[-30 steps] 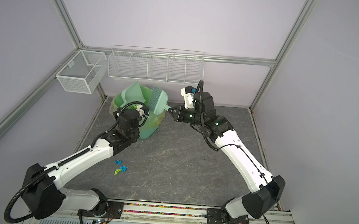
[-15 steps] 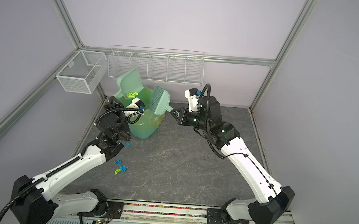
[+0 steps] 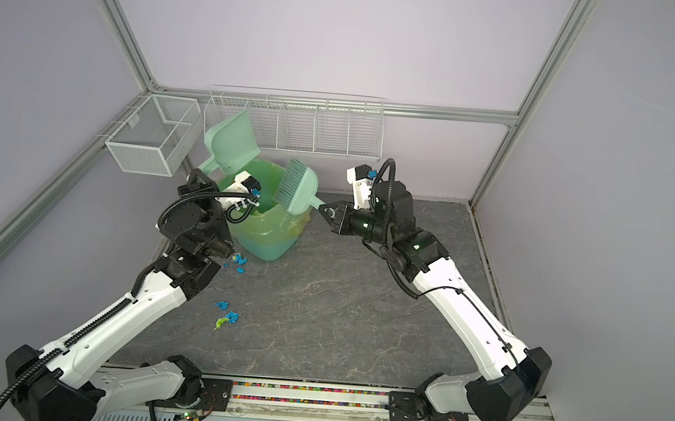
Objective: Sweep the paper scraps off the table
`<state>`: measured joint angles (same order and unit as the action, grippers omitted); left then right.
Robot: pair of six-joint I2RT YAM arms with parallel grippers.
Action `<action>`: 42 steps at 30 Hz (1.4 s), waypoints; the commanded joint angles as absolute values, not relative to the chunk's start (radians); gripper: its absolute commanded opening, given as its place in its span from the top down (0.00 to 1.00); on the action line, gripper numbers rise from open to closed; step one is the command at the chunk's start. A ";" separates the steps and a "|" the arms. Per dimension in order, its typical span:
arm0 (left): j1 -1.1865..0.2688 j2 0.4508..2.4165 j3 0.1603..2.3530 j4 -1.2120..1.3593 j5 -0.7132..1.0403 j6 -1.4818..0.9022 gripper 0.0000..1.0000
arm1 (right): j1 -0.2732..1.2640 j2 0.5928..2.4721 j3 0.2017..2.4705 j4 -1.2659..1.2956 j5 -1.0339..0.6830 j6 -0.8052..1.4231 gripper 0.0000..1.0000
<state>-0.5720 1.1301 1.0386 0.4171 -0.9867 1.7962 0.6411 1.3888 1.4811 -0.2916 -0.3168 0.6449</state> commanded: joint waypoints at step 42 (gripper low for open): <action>-0.568 0.965 1.397 -0.997 -0.555 -0.023 1.00 | 1.010 1.575 1.275 -0.144 -0.219 0.935 0.93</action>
